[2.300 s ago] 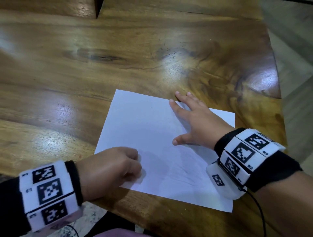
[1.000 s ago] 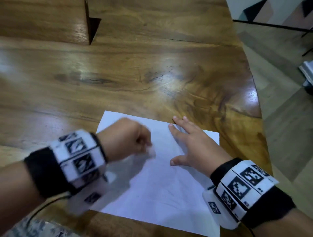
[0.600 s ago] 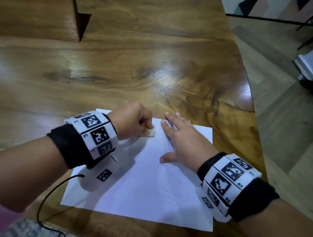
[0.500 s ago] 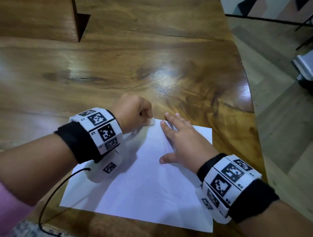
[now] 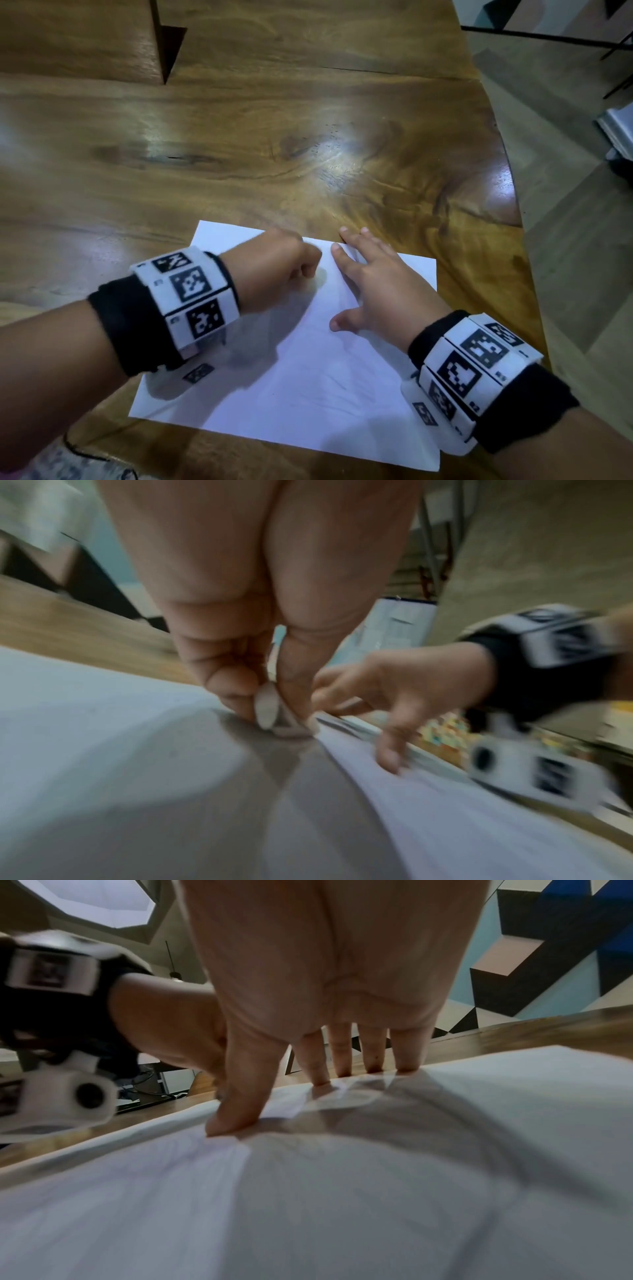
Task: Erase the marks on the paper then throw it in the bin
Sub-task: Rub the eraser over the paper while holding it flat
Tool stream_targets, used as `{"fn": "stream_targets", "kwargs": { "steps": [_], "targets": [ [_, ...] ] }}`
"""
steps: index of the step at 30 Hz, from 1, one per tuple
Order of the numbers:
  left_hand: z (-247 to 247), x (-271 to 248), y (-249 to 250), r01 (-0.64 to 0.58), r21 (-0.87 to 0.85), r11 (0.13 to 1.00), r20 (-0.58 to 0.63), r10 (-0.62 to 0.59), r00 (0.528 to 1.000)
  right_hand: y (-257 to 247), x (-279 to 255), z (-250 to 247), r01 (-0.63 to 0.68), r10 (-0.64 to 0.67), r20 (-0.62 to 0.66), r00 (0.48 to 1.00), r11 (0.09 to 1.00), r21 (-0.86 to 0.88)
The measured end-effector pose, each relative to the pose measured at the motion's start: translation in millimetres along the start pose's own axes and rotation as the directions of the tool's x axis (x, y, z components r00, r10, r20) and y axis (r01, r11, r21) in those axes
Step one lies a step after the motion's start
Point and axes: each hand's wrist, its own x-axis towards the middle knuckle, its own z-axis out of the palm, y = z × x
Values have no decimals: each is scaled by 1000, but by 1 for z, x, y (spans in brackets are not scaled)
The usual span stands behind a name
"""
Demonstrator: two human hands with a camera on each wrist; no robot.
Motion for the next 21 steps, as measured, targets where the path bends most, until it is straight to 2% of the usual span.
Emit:
{"fn": "stream_targets", "kwargs": {
  "steps": [2, 3, 4, 7, 9, 11, 13, 15, 16, 19, 21],
  "targets": [
    [0, -9, -1, -56, -1, 998, 125, 56, 991, 0, 0, 0, 2, -2, -2, 1000, 1000, 4],
    [-3, -7, -2, -44, -4, 999, 141, 44, 989, 0, 0, 0, 3, -3, -1, 1000, 1000, 3],
    [-7, -1, -4, -18, -2, 1000, 109, 18, 994, 0, 0, 0, 3, -3, 2, 1000, 1000, 2],
    [-17, 23, -7, 84, -15, 996, -92, -85, 992, 0, 1, 0, 3, -3, -2, 1000, 1000, -10],
    [-14, 28, -5, 105, -8, 994, -120, -105, 987, -1, 1, 0, 4, -5, -5, 1000, 1000, -18],
    [-4, 14, -2, 67, 5, 998, -76, -66, 995, -1, 1, 1, 2, -2, -6, 1000, 1000, -11],
    [4, -6, 0, -25, -12, 1000, 9, 25, 1000, 0, 1, 1, 1, -1, -3, 1000, 1000, 0],
    [5, -12, -1, -36, -54, 998, 68, 39, 997, 0, 0, 1, 3, -3, -1, 1000, 1000, -1],
    [2, -8, -3, -19, -55, 998, 52, 22, 998, 0, 0, 1, 3, -3, 0, 1000, 1000, -4],
    [-12, 20, -6, 98, -57, 994, -96, -103, 990, -1, 0, 0, 0, 0, -3, 1000, 1000, -11],
    [-16, 32, -3, 118, -46, 992, -132, -124, 983, -1, 0, 1, 1, -1, -10, 1000, 1000, -16]
  ]
}}
